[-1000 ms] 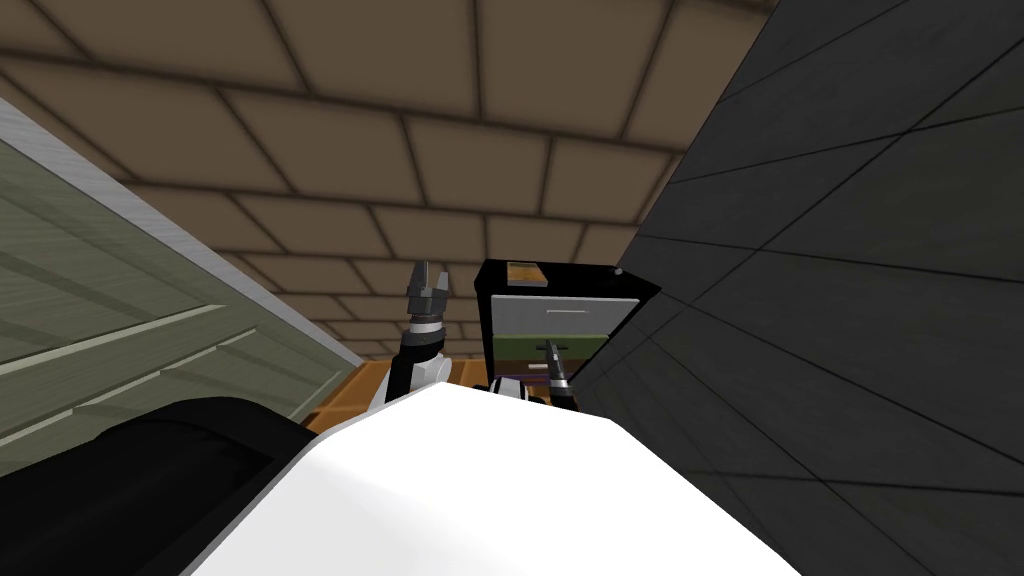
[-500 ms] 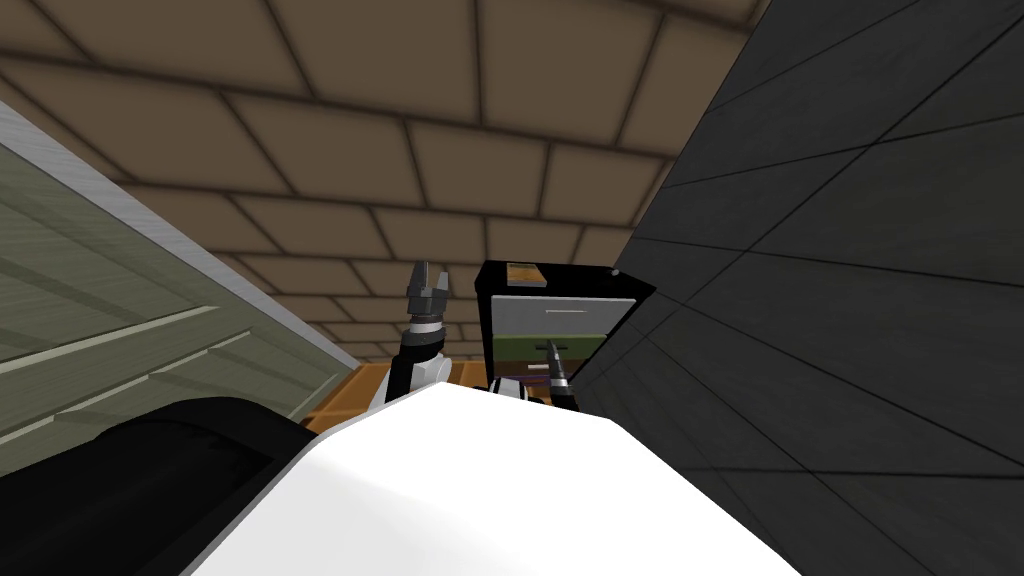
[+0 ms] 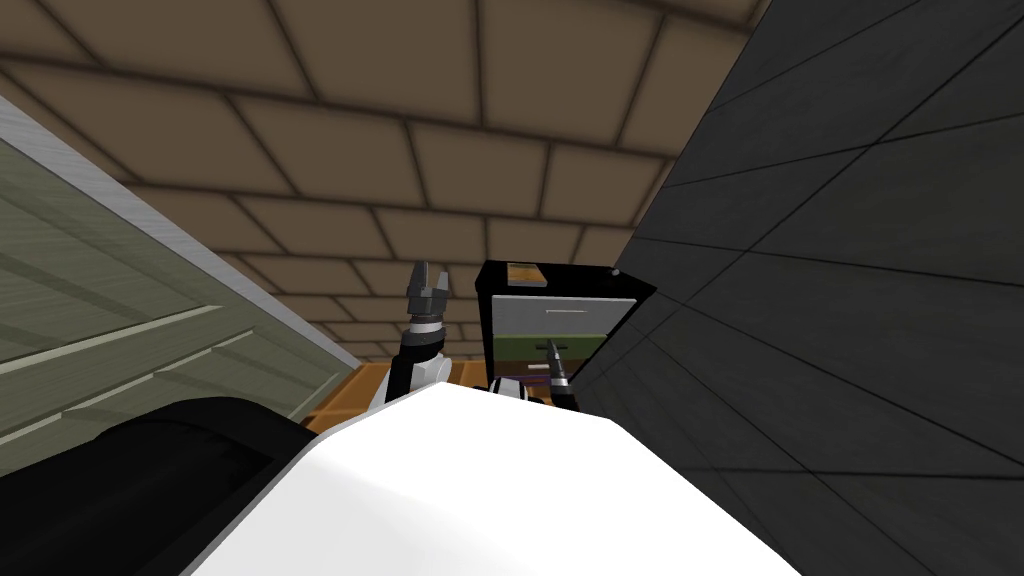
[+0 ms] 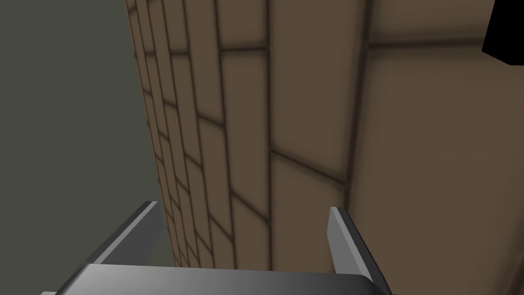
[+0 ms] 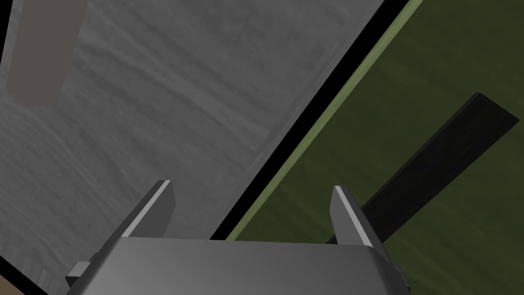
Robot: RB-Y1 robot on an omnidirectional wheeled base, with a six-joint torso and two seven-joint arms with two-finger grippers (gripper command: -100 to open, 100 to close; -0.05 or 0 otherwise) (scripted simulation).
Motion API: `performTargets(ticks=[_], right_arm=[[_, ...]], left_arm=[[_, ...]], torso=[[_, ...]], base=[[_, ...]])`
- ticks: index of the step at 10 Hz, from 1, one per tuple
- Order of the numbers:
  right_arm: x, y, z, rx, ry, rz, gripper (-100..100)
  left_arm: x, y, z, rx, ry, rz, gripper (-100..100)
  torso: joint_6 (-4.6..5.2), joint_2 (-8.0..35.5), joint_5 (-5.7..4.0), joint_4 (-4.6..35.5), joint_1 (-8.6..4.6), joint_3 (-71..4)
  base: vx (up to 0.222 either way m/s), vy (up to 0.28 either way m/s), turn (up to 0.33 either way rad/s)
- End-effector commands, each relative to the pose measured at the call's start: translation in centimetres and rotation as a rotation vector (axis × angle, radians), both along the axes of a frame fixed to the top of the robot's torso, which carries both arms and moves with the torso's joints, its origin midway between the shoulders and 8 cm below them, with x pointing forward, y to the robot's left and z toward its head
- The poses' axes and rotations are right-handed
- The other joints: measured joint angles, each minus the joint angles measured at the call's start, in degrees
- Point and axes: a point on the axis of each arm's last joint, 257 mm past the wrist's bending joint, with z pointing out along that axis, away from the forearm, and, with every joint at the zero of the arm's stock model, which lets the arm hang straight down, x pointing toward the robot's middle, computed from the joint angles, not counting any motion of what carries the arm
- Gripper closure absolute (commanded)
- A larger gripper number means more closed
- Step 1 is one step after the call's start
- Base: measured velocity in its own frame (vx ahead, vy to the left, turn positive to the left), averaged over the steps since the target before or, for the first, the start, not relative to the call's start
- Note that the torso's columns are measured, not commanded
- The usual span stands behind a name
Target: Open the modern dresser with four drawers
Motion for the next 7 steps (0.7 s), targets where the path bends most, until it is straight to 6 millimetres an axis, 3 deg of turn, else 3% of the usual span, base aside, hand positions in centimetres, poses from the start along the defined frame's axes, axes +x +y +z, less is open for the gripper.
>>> performTargets(ticks=[1,7], right_arm=[[-0.9,0.3,-0.7,0.043,0.045,0.011,-100],[-1.9,0.9,-2.1,0.132,0.102,0.028,-100]], left_arm=[[0.0,0.0,0.0,0.0,0.0,0.0,0],[0.0,0.0,0.0,0.0,0.0,0.0,0]], torso=[[0.08,0.1,0.06,0.1,-0.05,0.0],[0.26,0.2,0.19,0.3,-0.21,0.1]], base=[[0.013,-0.022,-0.004],[0.016,-0.009,0.011]])
